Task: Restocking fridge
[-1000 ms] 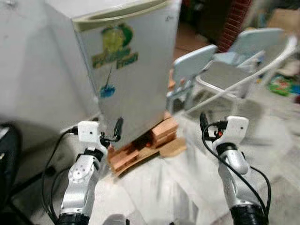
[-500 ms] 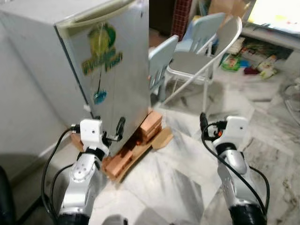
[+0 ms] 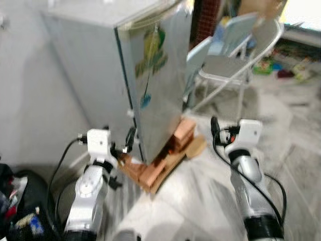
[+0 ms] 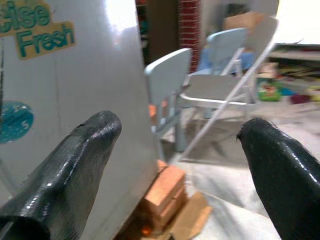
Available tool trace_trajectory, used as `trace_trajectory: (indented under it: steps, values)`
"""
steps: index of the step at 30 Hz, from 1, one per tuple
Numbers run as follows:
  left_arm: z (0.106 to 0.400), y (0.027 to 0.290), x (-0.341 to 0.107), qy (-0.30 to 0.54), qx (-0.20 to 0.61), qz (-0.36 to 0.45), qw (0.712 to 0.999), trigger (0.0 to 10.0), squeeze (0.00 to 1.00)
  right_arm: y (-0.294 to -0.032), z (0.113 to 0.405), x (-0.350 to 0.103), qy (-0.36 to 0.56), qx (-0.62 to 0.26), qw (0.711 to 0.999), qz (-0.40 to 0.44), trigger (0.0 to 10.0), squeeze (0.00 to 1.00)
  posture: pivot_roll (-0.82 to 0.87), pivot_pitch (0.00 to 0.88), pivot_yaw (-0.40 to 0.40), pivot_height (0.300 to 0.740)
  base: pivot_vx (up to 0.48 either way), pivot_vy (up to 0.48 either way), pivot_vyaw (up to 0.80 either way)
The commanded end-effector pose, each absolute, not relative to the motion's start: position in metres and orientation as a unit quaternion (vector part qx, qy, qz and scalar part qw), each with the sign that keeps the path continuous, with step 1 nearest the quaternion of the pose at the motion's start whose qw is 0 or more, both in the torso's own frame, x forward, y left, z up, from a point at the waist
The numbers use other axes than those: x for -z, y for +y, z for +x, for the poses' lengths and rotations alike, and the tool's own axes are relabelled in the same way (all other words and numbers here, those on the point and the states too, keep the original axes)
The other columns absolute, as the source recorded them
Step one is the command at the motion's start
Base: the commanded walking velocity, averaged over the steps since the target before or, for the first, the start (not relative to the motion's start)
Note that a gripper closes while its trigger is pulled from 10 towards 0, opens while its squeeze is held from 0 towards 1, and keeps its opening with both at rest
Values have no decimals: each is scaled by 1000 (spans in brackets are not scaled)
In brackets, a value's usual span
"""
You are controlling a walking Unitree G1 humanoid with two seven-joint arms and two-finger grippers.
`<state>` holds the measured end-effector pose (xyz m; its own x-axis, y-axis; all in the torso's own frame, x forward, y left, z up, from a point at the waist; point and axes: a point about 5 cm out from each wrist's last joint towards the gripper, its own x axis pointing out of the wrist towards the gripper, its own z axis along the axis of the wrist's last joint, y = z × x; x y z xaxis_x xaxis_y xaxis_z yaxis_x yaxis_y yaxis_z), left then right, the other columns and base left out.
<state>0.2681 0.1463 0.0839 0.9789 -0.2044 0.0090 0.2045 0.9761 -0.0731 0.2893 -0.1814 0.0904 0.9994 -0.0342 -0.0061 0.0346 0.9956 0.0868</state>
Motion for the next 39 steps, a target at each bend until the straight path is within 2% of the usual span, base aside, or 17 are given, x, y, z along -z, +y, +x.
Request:
trace_trajectory:
  steps: [1, 4, 21, 31, 39]
  values:
    - [269, 153, -86, -4, 100, -28, 995, 10000, 0, -172, 292, -96, -8, 3, 999, 47, 10000, 0, 63, 0, -2, 740, 251, 412, 0]
    - [269, 151, -87, -6, 102, -31, 994, 10000, 0, -170, 292, -96, -11, -1, 999, 43, 10000, 0, 63, 0, -2, 740, 315, 123, 0]
    - [263, 138, -86, -12, 145, -36, 989, 10000, 0, -169, 292, -99, -15, 3, 999, 40, 10000, 0, 55, 0, 1, 740, 0, 0, 0]
    - [261, 131, -86, -17, 151, -42, 988, 10000, 0, -169, 296, -100, -13, -4, 999, 37, 10000, 0, 68, 0, -17, 740, 444, 0, 0]
    - [261, 131, -85, -14, 155, -41, 987, 10000, 0, -167, 295, -100, -15, -7, 999, 36, 10000, 0, 64, 0, -18, 740, 480, 0, -588]
